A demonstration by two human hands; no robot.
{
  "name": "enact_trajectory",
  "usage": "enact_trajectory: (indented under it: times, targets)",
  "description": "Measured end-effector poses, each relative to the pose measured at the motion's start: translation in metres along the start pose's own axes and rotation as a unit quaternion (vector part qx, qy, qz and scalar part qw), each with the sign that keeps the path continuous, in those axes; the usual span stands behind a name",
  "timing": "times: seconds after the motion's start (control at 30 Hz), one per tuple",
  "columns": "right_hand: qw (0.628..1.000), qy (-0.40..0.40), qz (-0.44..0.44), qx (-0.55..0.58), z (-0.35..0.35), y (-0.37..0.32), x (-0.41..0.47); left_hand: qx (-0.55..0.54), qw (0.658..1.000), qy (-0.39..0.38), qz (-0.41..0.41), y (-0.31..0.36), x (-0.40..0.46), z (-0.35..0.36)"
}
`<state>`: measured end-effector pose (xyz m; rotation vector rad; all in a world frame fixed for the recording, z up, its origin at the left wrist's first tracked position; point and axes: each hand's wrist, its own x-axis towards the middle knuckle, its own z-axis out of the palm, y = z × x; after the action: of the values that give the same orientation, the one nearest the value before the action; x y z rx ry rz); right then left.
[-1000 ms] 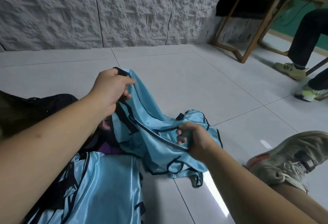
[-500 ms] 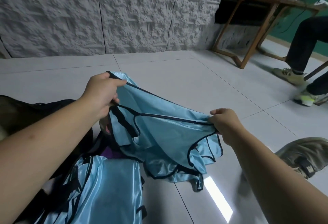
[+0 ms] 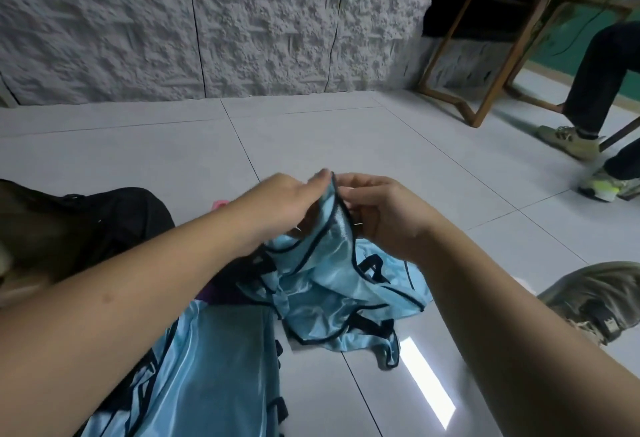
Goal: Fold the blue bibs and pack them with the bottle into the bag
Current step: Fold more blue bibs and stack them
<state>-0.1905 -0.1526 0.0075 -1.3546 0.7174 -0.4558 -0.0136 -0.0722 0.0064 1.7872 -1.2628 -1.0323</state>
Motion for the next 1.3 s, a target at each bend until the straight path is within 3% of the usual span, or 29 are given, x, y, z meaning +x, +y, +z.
enact_trajectory:
  times: [0.1, 0.27, 0.4, 0.47, 0.53, 0.6, 0.67, 0.73, 0.8, 0.97, 1.07, 1.2, 1.23, 1.3]
  targets:
    - [0.997, 0.042, -0.015, -0.059, 0.014, -0.001, 0.002, -0.153, 0.984, -0.072, -0.049, -0.001, -0.005, 0.013]
    - [0.991, 0.105, -0.026, -0.079, 0.014, 0.000, 0.005, -0.337, 0.939, -0.008, -0.063, -0.012, -0.002, 0.015]
    - [0.991, 0.121, -0.020, -0.043, 0.011, 0.004, 0.003, -0.362, 0.930, -0.003, -0.068, -0.017, -0.002, 0.011]
    - [0.992, 0.124, -0.021, -0.008, 0.012, 0.008, 0.005, -0.321, 0.943, 0.044, -0.076, -0.018, -0.002, 0.014]
    - [0.994, 0.104, -0.022, 0.024, 0.013, 0.010, 0.005, -0.340, 0.931, 0.090, -0.102, -0.016, -0.002, 0.016]
    - [0.996, 0.078, -0.022, 0.027, 0.013, 0.012, 0.005, -0.428, 0.888, 0.068, -0.152, -0.013, 0.000, 0.014]
    - [0.998, 0.066, -0.021, 0.008, 0.012, 0.015, 0.006, -0.444, 0.879, 0.006, -0.172, -0.011, -0.001, 0.009]
    - [0.999, 0.047, -0.018, 0.006, 0.009, 0.020, 0.007, -0.375, 0.916, -0.026, -0.136, -0.008, 0.000, 0.005]
    - [1.000, 0.006, -0.012, 0.017, 0.006, 0.027, 0.007, -0.347, 0.933, -0.018, -0.093, 0.001, -0.003, 0.003]
    - [0.993, -0.098, 0.036, -0.058, 0.002, 0.051, 0.003, -0.390, 0.918, 0.068, 0.020, 0.004, 0.006, -0.014]
    - [0.959, -0.125, 0.092, -0.238, 0.002, 0.063, 0.000, -0.412, 0.908, 0.069, 0.033, 0.000, 0.005, -0.024]
    - [0.839, -0.144, 0.225, -0.474, -0.010, 0.093, -0.005, -0.428, 0.894, 0.128, 0.011, -0.001, 0.001, -0.038]
    - [0.824, -0.151, 0.248, -0.486, -0.016, 0.102, -0.007, -0.436, 0.887, 0.150, 0.010, -0.002, 0.000, -0.043]
    - [0.840, -0.172, 0.280, -0.432, -0.028, 0.118, -0.012, -0.451, 0.873, 0.182, 0.019, -0.004, 0.001, -0.052]
